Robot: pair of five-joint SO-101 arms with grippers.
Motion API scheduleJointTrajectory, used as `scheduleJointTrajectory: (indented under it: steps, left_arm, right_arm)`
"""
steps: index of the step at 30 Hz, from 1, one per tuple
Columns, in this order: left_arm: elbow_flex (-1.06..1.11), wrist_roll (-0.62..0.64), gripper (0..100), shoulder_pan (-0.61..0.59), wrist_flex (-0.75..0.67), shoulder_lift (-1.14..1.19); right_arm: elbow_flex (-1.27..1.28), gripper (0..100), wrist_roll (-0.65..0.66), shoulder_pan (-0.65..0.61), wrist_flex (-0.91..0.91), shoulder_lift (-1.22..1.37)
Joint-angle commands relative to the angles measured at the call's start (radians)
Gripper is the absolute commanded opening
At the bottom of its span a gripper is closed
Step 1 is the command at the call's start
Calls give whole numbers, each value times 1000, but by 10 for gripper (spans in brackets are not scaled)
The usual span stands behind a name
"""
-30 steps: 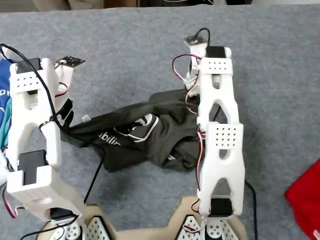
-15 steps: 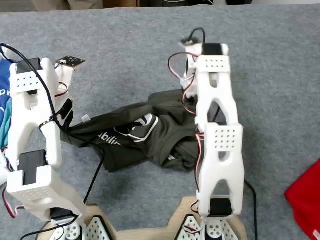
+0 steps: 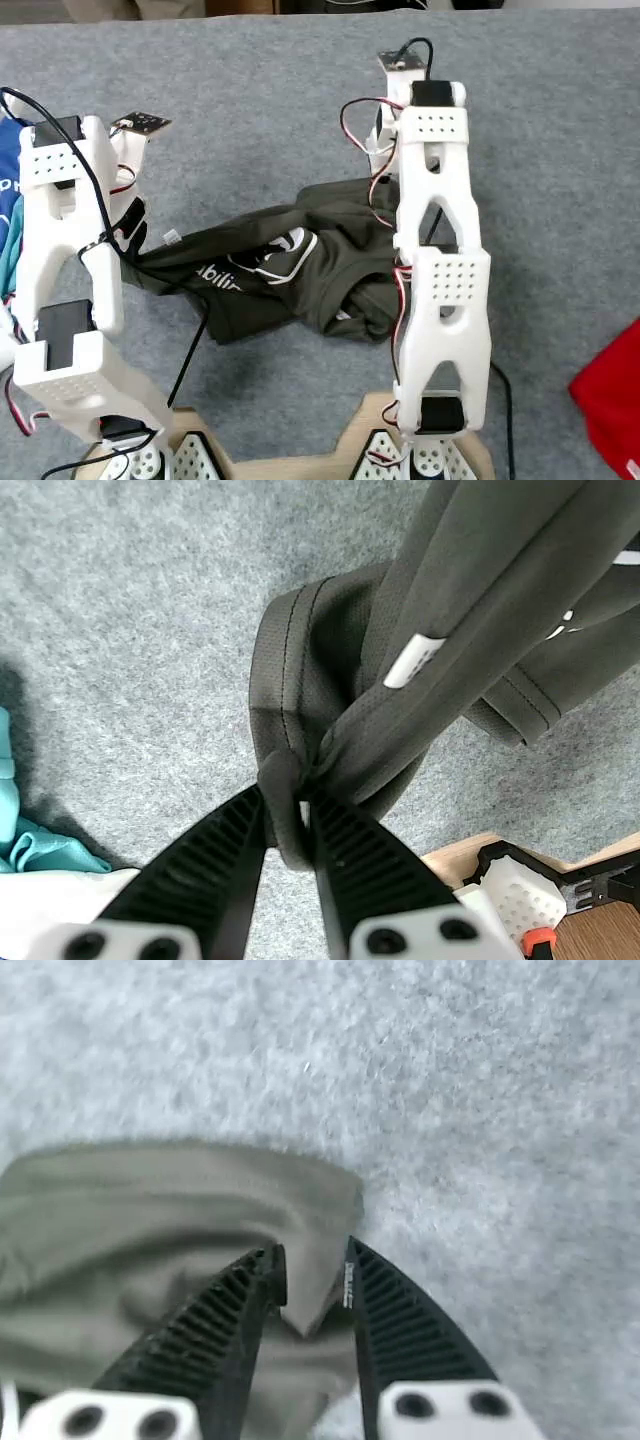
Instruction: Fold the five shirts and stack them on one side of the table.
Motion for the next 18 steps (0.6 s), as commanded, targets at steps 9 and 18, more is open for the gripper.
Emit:
scheduleJointTrajectory:
  steps: [9, 18]
  left_arm:
    - [-2, -3, 19, -9, 11, -50]
    - [-2, -3, 19, -8, 11, -50]
  right_arm:
    - [-163, 108, -68, 19, 49, 51]
    - [-176, 109, -84, 65, 21, 90]
